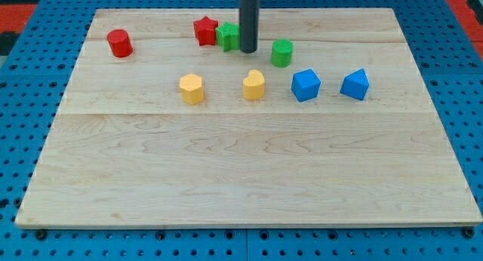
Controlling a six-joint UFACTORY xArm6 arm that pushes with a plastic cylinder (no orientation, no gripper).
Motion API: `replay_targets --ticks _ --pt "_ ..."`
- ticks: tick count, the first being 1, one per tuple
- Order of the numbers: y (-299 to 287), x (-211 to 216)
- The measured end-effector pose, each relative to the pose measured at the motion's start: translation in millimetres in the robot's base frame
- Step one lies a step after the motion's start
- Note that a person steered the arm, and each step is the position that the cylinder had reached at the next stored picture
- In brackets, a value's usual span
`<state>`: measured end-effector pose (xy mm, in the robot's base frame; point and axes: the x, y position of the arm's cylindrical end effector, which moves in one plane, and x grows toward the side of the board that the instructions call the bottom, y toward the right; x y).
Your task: Move green circle diagonal to the blue triangle
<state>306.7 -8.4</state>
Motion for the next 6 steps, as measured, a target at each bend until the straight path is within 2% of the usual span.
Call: replay_targets --ticks 1,4,5,6 --pt "-61 1" --pt "13 -1" --pt "-16 15" --pt "-56 -3"
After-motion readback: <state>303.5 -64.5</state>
